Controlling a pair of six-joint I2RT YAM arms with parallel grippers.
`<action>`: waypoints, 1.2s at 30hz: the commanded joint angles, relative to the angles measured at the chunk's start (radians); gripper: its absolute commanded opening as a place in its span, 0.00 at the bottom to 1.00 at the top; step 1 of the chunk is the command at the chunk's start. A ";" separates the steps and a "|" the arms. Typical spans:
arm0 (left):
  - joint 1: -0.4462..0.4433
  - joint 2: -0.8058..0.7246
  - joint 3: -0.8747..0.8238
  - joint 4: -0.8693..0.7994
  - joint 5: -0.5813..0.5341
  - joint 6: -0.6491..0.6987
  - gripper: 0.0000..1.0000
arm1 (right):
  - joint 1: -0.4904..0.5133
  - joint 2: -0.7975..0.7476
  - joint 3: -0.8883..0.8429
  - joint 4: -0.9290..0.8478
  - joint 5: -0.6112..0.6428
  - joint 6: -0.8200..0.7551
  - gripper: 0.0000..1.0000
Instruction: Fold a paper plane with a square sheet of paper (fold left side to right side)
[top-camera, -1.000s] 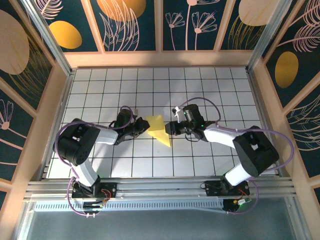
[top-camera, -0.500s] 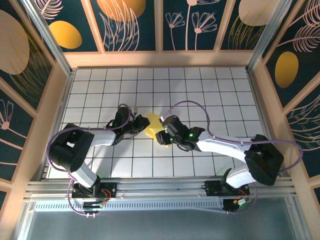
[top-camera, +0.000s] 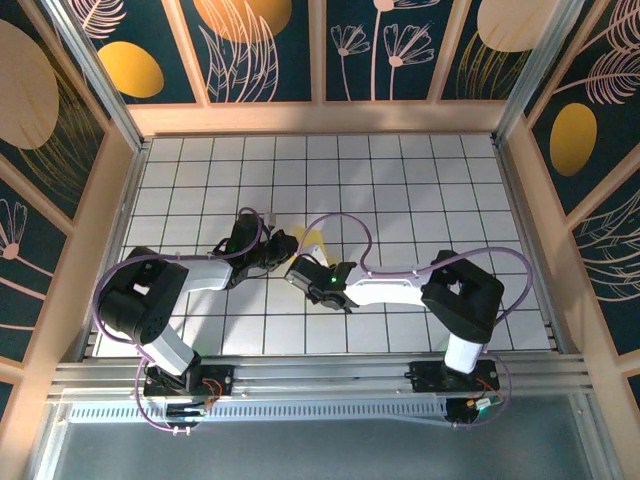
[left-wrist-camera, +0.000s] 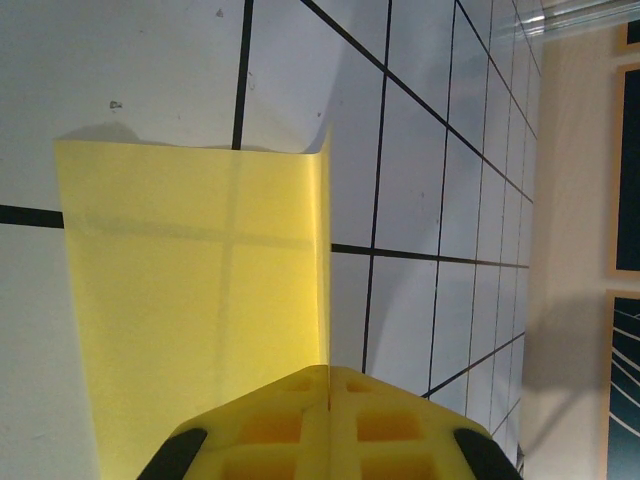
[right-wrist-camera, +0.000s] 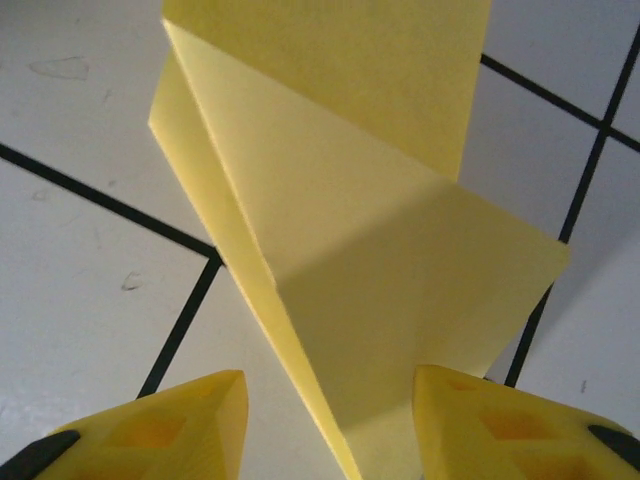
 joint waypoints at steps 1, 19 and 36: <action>-0.005 -0.010 0.022 -0.018 0.013 0.001 0.00 | 0.007 0.027 0.028 -0.040 0.080 0.020 0.45; -0.005 -0.008 0.020 -0.022 0.007 0.004 0.02 | 0.013 0.054 0.042 -0.053 0.087 0.018 0.24; 0.022 -0.110 0.017 -0.144 -0.054 0.064 0.44 | 0.019 0.076 0.038 -0.069 0.067 0.016 0.01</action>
